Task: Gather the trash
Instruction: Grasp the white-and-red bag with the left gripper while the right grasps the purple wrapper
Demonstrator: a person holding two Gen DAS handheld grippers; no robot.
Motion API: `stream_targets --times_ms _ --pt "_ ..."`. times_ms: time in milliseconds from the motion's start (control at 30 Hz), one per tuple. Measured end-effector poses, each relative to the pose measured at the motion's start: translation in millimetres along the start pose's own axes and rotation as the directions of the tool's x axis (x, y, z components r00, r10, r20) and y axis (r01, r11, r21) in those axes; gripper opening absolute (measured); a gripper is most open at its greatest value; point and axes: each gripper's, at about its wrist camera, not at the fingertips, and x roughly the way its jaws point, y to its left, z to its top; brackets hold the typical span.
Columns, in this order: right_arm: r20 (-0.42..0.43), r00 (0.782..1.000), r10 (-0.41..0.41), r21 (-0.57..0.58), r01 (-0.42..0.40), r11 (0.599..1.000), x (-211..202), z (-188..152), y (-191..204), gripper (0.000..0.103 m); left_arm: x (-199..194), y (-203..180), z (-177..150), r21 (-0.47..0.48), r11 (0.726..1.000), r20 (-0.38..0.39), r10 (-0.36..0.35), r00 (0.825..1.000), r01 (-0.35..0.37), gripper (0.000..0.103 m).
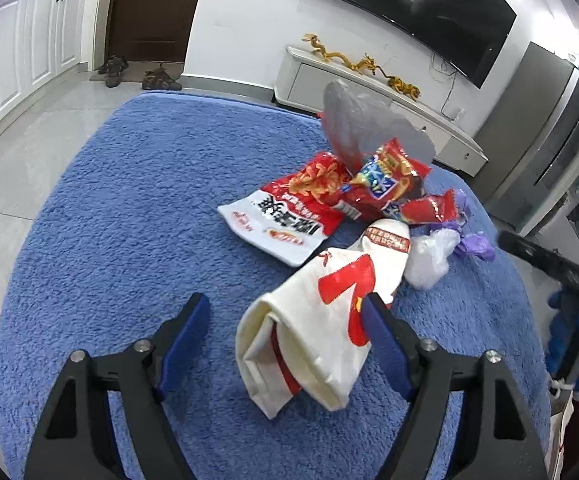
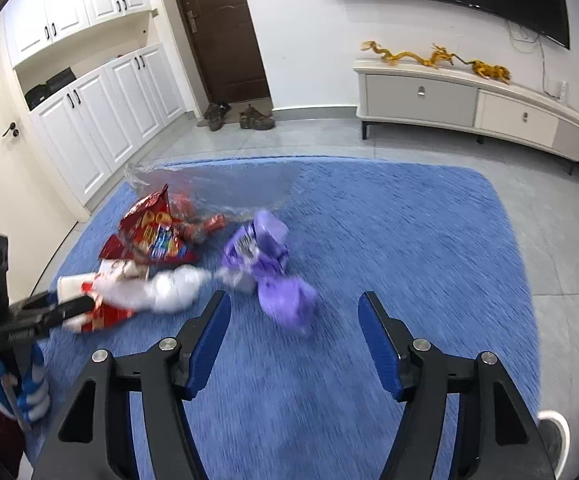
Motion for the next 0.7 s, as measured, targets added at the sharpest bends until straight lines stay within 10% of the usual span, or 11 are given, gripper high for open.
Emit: stream_targets --times_ms 400,700 --pt "-0.031 0.993 0.115 0.101 -0.111 0.989 63 25 -1 0.061 -15 -14 -15 0.028 0.995 -0.001 -0.096 0.995 0.096 0.027" --pt "-0.028 0.994 0.109 0.024 -0.108 0.994 29 4 7 0.009 -46 -41 -42 0.071 0.994 0.016 -0.088 0.996 0.086 0.023"
